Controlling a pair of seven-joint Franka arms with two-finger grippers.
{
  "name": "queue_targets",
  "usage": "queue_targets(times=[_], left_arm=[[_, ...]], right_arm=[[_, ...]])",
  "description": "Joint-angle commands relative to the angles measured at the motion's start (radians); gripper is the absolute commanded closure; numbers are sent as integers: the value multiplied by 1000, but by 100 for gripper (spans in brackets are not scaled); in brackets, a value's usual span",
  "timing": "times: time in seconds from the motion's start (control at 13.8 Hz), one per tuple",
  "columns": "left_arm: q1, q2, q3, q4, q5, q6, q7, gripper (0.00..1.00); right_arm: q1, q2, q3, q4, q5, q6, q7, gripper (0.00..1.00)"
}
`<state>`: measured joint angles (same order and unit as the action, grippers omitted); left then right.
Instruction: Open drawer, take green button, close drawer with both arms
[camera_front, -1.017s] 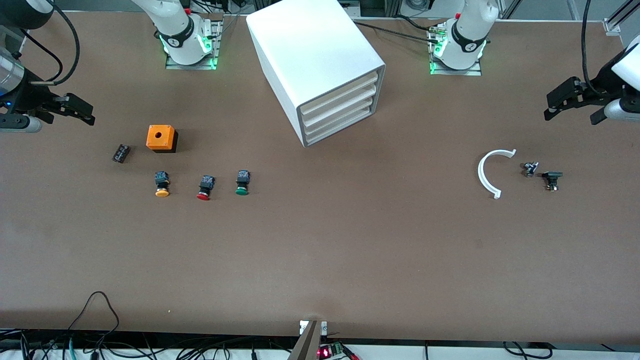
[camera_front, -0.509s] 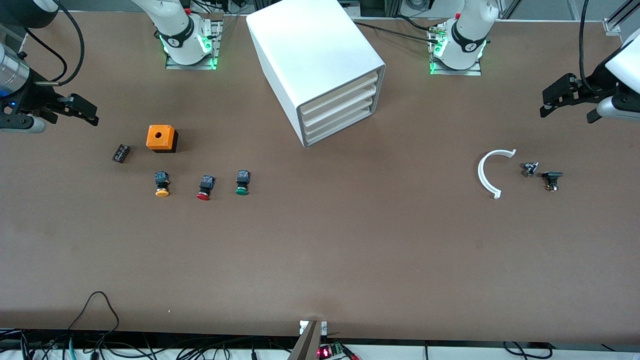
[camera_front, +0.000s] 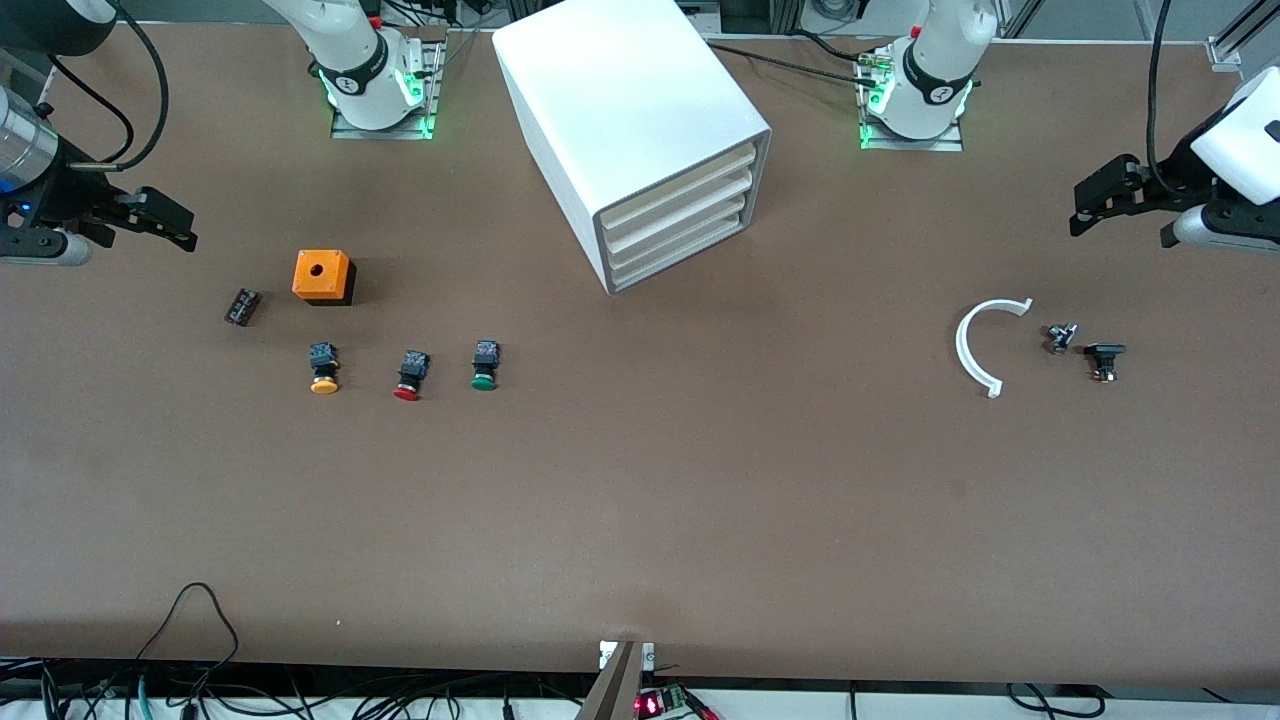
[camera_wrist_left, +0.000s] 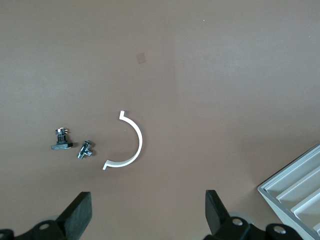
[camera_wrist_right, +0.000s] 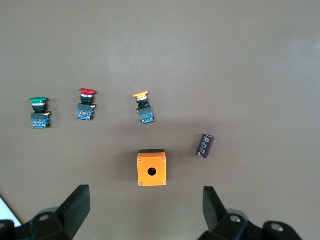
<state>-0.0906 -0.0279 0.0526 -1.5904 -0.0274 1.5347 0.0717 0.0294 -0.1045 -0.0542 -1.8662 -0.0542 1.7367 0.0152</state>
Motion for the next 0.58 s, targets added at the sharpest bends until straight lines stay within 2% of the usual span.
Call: queue_targets(times=[0.0,0.51], left_arm=[[5,-1,1,6,-2,-14,28,0],[8,0,3,6,-3,-25,28,0]], right_arm=[[1,-15,-3,-1,13,-6,-17,0],[1,-17,-3,2,13,-8,-17,0]])
